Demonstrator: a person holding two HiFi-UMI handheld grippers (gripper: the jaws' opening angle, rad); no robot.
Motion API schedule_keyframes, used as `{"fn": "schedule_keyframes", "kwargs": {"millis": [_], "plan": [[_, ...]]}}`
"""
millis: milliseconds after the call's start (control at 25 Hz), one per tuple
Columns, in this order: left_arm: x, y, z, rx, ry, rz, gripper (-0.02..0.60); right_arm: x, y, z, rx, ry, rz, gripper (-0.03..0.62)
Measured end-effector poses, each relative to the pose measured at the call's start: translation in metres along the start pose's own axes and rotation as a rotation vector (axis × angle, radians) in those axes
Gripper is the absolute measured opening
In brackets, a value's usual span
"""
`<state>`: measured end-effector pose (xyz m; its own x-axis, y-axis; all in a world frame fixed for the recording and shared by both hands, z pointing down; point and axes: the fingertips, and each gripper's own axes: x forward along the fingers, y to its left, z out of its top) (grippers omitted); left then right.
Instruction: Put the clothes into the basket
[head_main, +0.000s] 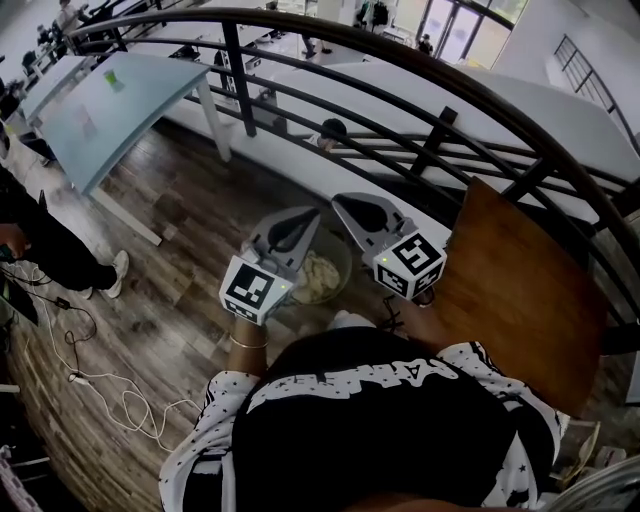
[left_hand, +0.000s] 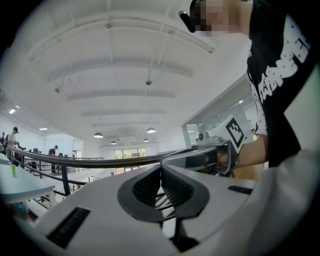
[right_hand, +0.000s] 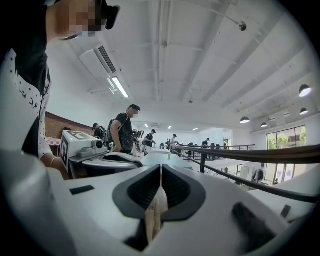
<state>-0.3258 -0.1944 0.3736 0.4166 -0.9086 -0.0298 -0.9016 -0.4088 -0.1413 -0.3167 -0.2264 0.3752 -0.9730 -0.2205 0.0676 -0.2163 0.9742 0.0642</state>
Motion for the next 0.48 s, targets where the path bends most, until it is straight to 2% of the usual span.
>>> {"fn": "schedule_keyframes", "kwargs": {"millis": [480], "plan": [[0.009, -0.008, 0.0, 0.0, -0.001, -0.013, 0.015, -0.011, -0.007, -0.004, 0.006, 0.001, -0.019, 0.032]]}}
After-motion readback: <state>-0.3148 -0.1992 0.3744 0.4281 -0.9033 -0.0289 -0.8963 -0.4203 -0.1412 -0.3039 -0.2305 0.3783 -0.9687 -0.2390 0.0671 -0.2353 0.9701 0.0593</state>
